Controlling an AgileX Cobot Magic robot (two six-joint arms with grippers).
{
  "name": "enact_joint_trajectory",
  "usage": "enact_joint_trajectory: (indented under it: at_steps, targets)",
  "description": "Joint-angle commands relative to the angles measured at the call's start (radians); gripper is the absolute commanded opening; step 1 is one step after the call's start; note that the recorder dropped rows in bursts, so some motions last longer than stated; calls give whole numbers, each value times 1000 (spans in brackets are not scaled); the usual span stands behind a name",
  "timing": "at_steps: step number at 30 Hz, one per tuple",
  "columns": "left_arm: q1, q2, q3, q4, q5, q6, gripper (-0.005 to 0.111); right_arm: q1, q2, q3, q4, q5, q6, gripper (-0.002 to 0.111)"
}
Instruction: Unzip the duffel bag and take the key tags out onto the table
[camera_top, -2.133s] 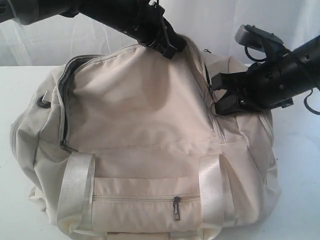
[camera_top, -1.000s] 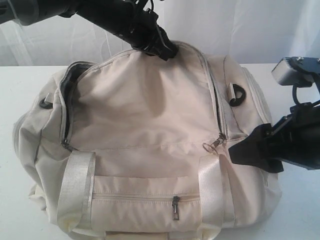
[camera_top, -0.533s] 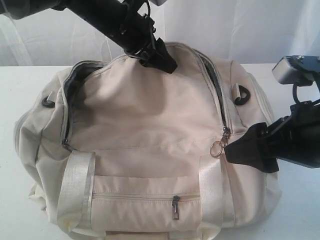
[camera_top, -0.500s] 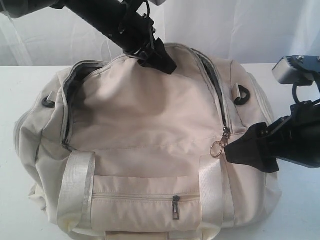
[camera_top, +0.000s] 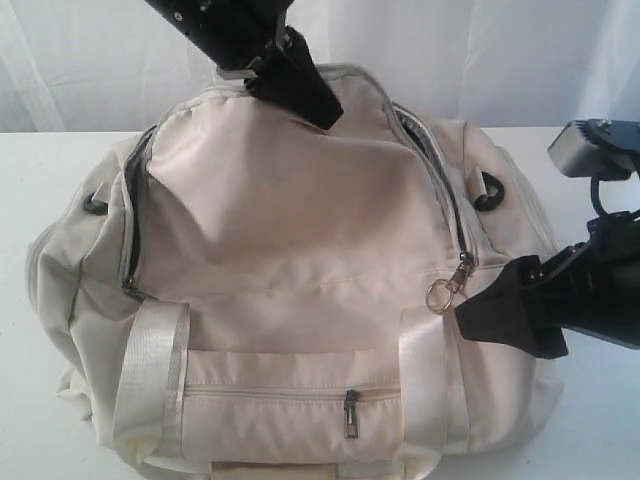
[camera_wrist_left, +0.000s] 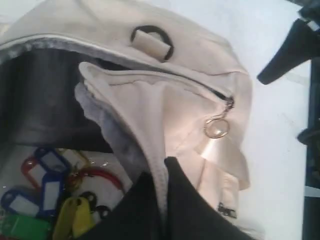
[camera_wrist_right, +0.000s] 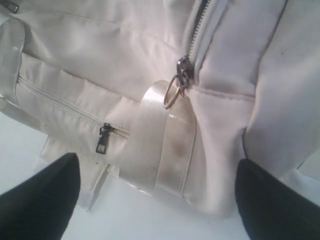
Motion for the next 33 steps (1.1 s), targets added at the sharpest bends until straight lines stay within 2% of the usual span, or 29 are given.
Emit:
enact_joint_trajectory:
  at_steps: [1,7,10,18,22,26,29,33]
  targets:
    - [-83,-116,112,-26,91,-16,0,-5,-82,-50,-106,43,109,78]
    - [-177,-231,345,-58,91,-41,0,-5,-235,-161,-319,64,278,78]
    - [-243,-299,494,-108,90,-49,0,-5,-301,-174,-353,53,307,78]
    - [-429,-424,833,-189,-140,-55,0,-5,-350,-174,-343,84,308,78]
    - [-474,-422,971,-227,-256,-53,0,-5,-350,-172,-317,88,308,78]
    - [-478,-410,1060,-239,-394,-53,1,-5,-350,-172,-303,96,308,78]
    - [-478,-405,1073,-240,-422,-53,16,-5,-350,-172,-300,108,308,78]
    - [-478,-405,1056,-243,-422,-55,58,-5,-350,-172,-298,110,308,78]
